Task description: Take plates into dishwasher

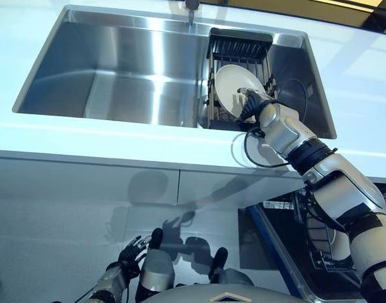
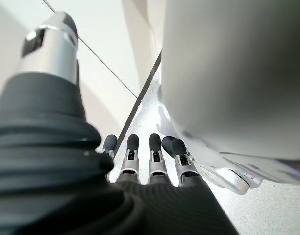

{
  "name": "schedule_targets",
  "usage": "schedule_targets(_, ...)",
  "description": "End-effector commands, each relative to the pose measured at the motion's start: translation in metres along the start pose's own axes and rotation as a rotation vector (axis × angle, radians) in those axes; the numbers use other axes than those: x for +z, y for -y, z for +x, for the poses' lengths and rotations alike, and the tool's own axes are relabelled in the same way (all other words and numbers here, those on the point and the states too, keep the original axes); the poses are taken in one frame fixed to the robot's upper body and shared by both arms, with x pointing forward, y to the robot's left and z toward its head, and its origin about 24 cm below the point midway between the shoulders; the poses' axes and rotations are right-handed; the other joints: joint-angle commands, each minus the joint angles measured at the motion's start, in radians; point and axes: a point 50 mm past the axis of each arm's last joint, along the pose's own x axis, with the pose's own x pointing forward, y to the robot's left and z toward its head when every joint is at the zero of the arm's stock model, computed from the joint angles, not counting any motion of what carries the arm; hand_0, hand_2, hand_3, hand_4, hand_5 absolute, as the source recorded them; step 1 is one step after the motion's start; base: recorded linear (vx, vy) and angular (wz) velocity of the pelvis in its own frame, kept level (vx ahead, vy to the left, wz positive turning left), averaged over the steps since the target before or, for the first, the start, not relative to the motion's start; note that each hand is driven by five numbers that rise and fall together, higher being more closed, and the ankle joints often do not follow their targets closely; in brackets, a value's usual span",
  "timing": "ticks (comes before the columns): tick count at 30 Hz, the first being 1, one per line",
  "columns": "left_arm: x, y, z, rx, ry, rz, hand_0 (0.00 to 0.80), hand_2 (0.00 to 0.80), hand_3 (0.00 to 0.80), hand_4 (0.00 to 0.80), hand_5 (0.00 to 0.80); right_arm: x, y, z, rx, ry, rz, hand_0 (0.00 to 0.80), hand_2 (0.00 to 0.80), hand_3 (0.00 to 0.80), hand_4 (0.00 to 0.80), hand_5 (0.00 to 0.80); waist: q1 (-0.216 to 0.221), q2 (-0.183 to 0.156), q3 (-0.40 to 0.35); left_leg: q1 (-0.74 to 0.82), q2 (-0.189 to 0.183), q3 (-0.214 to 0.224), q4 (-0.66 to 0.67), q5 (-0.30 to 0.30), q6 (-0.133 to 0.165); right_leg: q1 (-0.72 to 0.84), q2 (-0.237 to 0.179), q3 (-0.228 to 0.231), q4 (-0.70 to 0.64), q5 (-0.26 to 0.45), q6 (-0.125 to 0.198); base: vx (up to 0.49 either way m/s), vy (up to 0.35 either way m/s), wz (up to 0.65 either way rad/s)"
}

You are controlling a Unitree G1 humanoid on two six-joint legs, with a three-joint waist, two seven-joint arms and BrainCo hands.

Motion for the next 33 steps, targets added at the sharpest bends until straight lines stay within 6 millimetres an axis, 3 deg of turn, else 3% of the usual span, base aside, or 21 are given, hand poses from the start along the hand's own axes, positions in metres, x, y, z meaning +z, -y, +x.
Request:
schedule_targets(1,0.011,0.010,0.005,-0.043,0.033,0.035,0.000,0.000,0.000,0.000,0.000,0.003,0.016,-0.001,-0.087,0.010,-0.068,0.000,0.000,0.000,0.000,0.000,0.010,-0.020,0.022,-0.012,-0.032,0.024,-0.013,0.004,0.053,0.002,-0.065,-0.003,-0.002,0.038,0.020,-0.035,0.015,0.00)
schedule_targets(16,0.010,0.019,0.008,-0.063,0.041,0.031,0.000,0.000,0.000,0.000,0.000,0.022,0.019,0.000,-0.149,0.021,0.084,0.000,0.000,0.000,0.000,0.000,0.027,0.006,0.036,-0.040,-0.040,0.010,-0.013,0.016,0.055,-0.018,-0.071,-0.015,-0.002,0.043,0.016,-0.035,0.009,0.00)
schedule_targets(33,0.005,0.029,0.010,-0.090,0.018,0.041,0.000,0.000,0.000,0.000,0.000,0.037,-0.003,0.006,-0.105,-0.023,0.206,0.000,0.000,0.000,0.000,0.000,0.054,0.022,0.040,-0.050,-0.043,-0.004,-0.013,0.021,0.056,-0.023,-0.076,-0.027,-0.002,0.044,0.011,-0.003,0.009,0.02)
